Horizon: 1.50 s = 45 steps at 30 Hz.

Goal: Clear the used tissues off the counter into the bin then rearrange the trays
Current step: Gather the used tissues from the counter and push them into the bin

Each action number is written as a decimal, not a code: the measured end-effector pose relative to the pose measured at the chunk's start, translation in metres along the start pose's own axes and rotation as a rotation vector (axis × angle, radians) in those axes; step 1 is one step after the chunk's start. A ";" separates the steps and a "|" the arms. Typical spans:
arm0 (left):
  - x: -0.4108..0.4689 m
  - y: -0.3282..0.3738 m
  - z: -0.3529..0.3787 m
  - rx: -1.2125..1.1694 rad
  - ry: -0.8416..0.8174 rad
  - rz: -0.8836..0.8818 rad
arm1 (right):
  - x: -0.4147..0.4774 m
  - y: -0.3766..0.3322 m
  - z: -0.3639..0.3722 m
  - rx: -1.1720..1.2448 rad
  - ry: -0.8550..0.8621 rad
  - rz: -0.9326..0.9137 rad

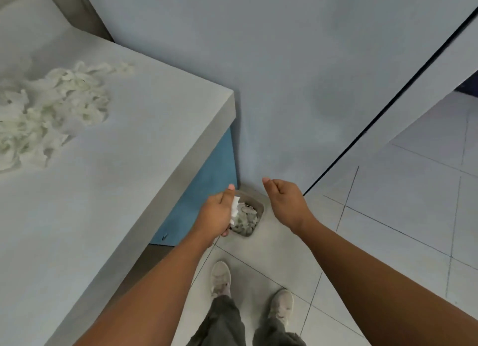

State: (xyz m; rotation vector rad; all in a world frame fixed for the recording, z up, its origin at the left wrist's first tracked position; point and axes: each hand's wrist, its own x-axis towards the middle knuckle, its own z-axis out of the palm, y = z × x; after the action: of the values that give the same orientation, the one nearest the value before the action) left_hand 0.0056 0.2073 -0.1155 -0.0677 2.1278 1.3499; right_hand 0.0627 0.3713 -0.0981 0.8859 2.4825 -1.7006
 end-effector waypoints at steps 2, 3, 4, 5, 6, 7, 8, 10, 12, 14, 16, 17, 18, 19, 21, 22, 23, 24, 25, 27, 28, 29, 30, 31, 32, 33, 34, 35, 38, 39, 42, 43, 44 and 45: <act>0.036 -0.034 0.007 0.077 -0.010 -0.009 | 0.019 0.026 0.013 0.048 -0.007 0.095; 0.055 -0.052 0.010 0.112 -0.016 -0.025 | 0.029 0.041 0.020 0.089 -0.013 0.144; 0.073 -0.070 0.015 0.141 -0.024 -0.044 | 0.040 0.055 0.026 0.131 -0.018 0.188; 0.091 -0.089 0.019 0.165 -0.034 -0.066 | 0.049 0.070 0.033 0.161 -0.022 0.226; 0.109 -0.108 0.024 0.182 -0.048 -0.089 | 0.058 0.084 0.039 0.172 -0.020 0.257; 0.125 -0.124 0.030 0.189 -0.061 -0.107 | 0.066 0.097 0.045 0.166 -0.016 0.274; 0.139 -0.140 0.036 0.193 -0.071 -0.120 | 0.074 0.111 0.051 0.140 -0.018 0.276; 0.164 -0.167 0.047 0.201 -0.084 -0.128 | 0.086 0.141 0.062 0.061 -0.041 0.287; 0.186 -0.195 0.059 0.208 -0.077 -0.121 | 0.096 0.175 0.074 0.006 -0.072 0.340; 0.208 -0.221 0.072 0.242 -0.059 -0.116 | 0.102 0.211 0.085 -0.040 -0.103 0.368; 0.229 -0.242 0.086 0.247 -0.054 -0.156 | 0.104 0.241 0.096 -0.065 -0.122 0.370; 0.242 -0.253 0.093 0.239 -0.052 -0.189 | 0.104 0.254 0.100 -0.060 -0.118 0.375; 0.254 -0.264 0.101 0.235 -0.050 -0.225 | 0.104 0.267 0.104 -0.056 -0.106 0.381; 0.267 -0.275 0.108 0.243 -0.037 -0.254 | 0.105 0.279 0.108 -0.057 -0.089 0.391; 0.291 -0.293 0.120 0.280 0.006 -0.302 | 0.107 0.302 0.114 -0.055 -0.061 0.413; 0.300 -0.298 0.125 0.324 0.022 -0.319 | 0.108 0.312 0.117 -0.045 -0.052 0.424; 0.309 -0.302 0.129 0.379 0.029 -0.328 | 0.110 0.321 0.120 -0.032 -0.044 0.437; 0.315 -0.304 0.132 0.434 0.036 -0.331 | 0.112 0.329 0.122 -0.017 -0.037 0.454; 0.321 -0.305 0.136 0.469 0.037 -0.331 | 0.114 0.337 0.124 -0.005 -0.035 0.473; 0.329 -0.306 0.142 0.447 0.010 -0.330 | 0.120 0.347 0.129 0.023 -0.036 0.501; 0.331 -0.305 0.143 0.421 -0.007 -0.330 | 0.123 0.350 0.131 0.031 -0.039 0.507; 0.333 -0.305 0.143 0.414 -0.023 -0.322 | 0.127 0.352 0.134 0.027 -0.044 0.507; 0.332 -0.305 0.142 0.432 -0.035 -0.306 | 0.129 0.353 0.136 0.021 -0.046 0.504; 0.330 -0.305 0.139 0.463 -0.032 -0.286 | 0.132 0.353 0.138 0.016 -0.045 0.501; 0.325 -0.306 0.136 0.489 -0.025 -0.276 | 0.134 0.352 0.140 0.020 -0.041 0.504; 0.319 -0.307 0.133 0.501 -0.022 -0.265 | 0.136 0.351 0.143 0.027 -0.036 0.508; 0.310 -0.309 0.130 0.505 -0.030 -0.252 | 0.139 0.350 0.146 0.037 -0.029 0.511; 0.301 -0.311 0.126 0.504 -0.043 -0.245 | 0.141 0.349 0.149 0.043 -0.027 0.509; 0.274 -0.311 0.117 0.434 -0.032 -0.256 | 0.147 0.343 0.161 0.041 -0.040 0.485; 0.267 -0.310 0.114 0.410 -0.022 -0.253 | 0.151 0.342 0.165 0.046 -0.041 0.470; 0.255 -0.309 0.107 0.355 0.004 -0.240 | 0.164 0.342 0.181 0.049 -0.053 0.444; 0.252 -0.307 0.105 0.339 0.018 -0.241 | 0.169 0.345 0.186 0.033 -0.060 0.428; 0.250 -0.307 0.103 0.327 0.033 -0.243 | 0.174 0.348 0.192 0.010 -0.068 0.420; 0.250 -0.306 0.102 0.313 0.047 -0.246 | 0.179 0.353 0.197 -0.010 -0.078 0.424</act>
State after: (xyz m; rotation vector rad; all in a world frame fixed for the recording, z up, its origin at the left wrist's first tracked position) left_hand -0.0417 0.2131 -0.5208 -0.2279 2.2594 0.8738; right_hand 0.0110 0.3706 -0.5377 1.2111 2.0598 -1.5422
